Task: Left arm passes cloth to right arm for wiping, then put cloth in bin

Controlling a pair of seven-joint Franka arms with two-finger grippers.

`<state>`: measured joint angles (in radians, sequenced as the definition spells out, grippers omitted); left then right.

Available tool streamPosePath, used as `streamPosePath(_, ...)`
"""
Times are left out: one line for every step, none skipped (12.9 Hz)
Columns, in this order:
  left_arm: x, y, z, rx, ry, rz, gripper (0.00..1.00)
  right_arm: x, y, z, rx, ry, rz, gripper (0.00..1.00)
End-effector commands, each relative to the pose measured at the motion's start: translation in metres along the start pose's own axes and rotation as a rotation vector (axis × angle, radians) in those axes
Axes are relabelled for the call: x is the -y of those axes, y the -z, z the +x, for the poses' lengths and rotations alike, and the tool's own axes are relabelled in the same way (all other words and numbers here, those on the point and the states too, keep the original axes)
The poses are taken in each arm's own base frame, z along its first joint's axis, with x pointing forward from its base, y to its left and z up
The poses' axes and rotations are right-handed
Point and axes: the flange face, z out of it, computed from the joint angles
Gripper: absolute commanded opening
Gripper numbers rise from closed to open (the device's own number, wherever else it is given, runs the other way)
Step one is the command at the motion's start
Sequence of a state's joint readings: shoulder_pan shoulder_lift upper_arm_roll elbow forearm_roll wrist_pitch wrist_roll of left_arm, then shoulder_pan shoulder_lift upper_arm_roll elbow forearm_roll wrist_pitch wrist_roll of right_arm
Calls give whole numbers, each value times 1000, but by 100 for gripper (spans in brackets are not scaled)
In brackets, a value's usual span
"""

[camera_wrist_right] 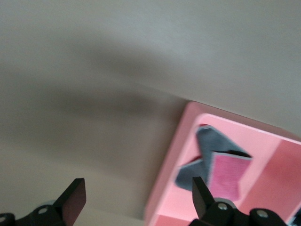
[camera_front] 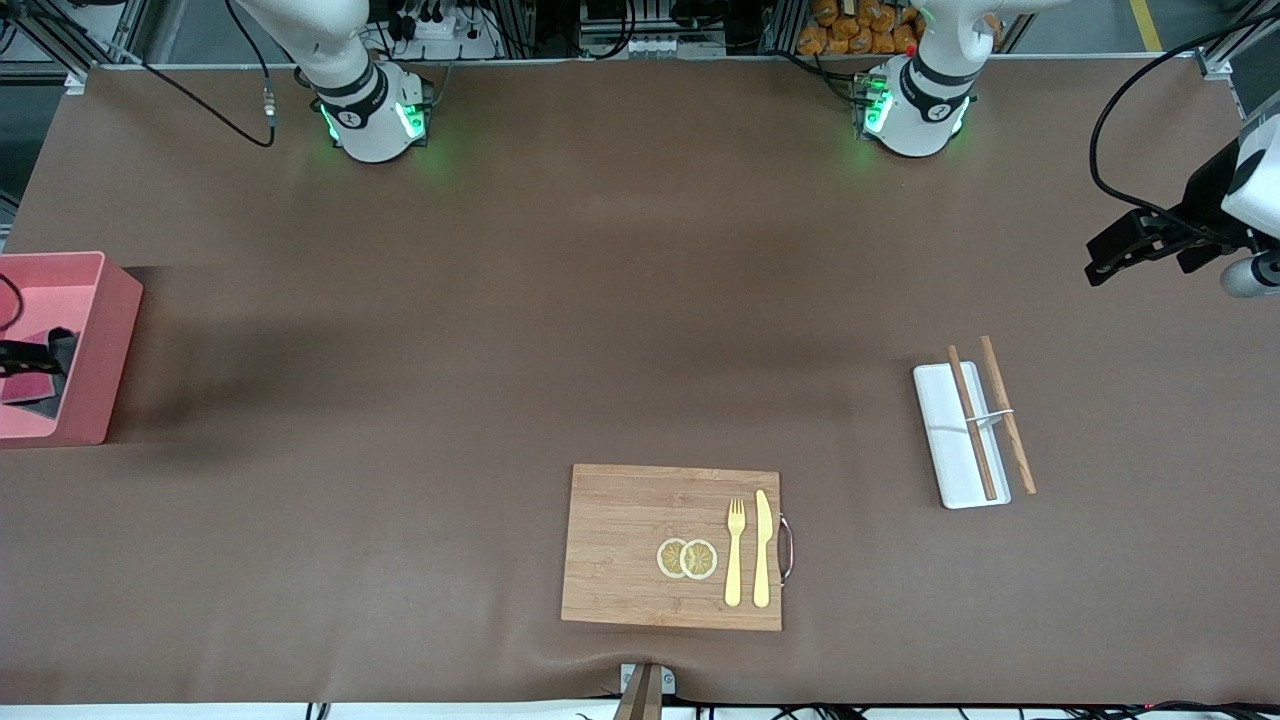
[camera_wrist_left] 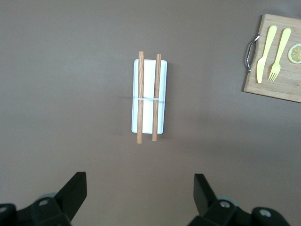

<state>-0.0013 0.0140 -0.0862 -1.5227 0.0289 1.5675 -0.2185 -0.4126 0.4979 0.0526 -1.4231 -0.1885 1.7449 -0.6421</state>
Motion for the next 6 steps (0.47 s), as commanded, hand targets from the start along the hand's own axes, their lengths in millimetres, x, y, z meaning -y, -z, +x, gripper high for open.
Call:
streamPosePath(1,5,-7,-2,-1,-6,100,56,29,22,-13,-26,47,100)
streamPosePath(0,5,-7,0,-2,-6,100,78,37,33,-20,-54,64,100)
streamPosePath(0,5,-7,0,-2,-7,100,101,49,43,-28,-98,52,100)
streamPosePath(0,5,-7,0,-2,-6,100,123,58,53,-34,-132,41,100)
streamPosePath(-1,5,-7,1,-4,-6,100,144,64,60,-31,-167,50,100)
streamPosePath(-1,5,-7,0,-4,-6,100,166,76,64,-41,-194,78,100)
